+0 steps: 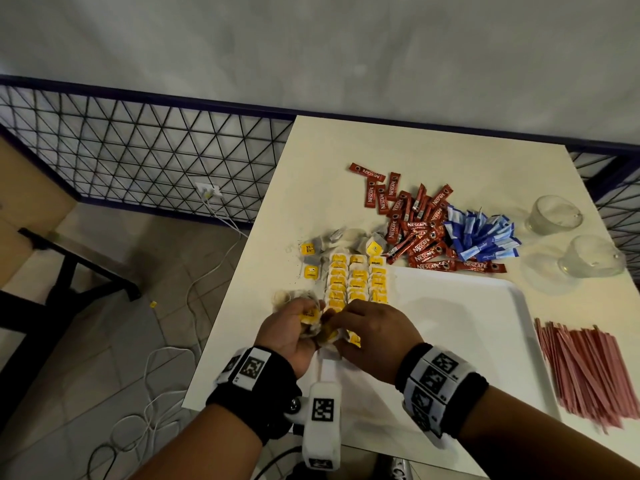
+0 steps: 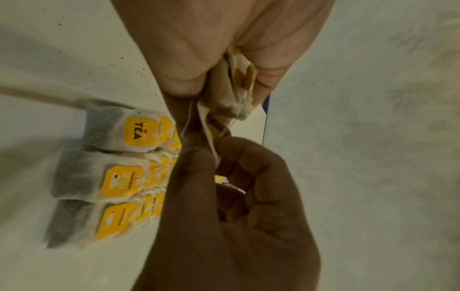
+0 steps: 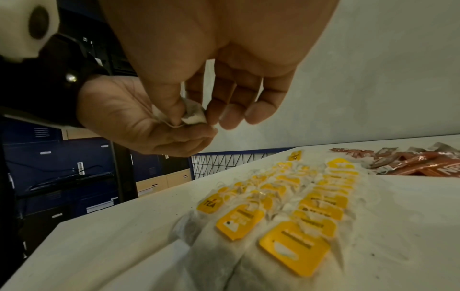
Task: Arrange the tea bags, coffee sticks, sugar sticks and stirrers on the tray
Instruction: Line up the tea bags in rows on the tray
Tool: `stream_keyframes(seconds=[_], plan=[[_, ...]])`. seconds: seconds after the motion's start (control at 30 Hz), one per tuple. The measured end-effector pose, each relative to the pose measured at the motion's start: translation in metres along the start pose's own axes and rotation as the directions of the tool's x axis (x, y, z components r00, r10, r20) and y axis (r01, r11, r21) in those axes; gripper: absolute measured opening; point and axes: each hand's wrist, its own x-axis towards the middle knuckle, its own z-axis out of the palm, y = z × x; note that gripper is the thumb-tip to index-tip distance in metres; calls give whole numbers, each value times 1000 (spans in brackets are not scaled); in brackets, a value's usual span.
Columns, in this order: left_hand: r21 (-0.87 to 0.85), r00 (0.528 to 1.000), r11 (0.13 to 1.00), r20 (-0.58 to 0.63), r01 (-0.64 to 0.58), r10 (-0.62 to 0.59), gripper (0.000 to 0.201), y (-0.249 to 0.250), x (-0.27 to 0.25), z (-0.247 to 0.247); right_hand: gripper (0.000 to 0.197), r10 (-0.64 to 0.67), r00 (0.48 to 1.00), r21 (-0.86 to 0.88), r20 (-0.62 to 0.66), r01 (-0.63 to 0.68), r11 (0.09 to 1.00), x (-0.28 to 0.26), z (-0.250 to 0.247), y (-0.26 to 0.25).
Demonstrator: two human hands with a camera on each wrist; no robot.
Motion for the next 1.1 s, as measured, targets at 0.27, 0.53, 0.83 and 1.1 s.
stream_keyframes(seconds=[0.27,0.53,0.83,1.1], plan=[[-175,986,972,-84,-159,146,12,9,10,-4,17,146,988,188,-41,-135,973,-3,-2,7],[462,845,709,336,-532,415,11,12,-21,-13,22,443,894,402,57,-427,810,8,-16,8],[511,847,688,422,-516,322,26,15,-20,-23,19,341,927,470,157,-374,800,16,-27,3],[488,909,779,333,-393,250,7,10,-12,-48,18,255,942,251,220,-307,918,19,-20,6]])
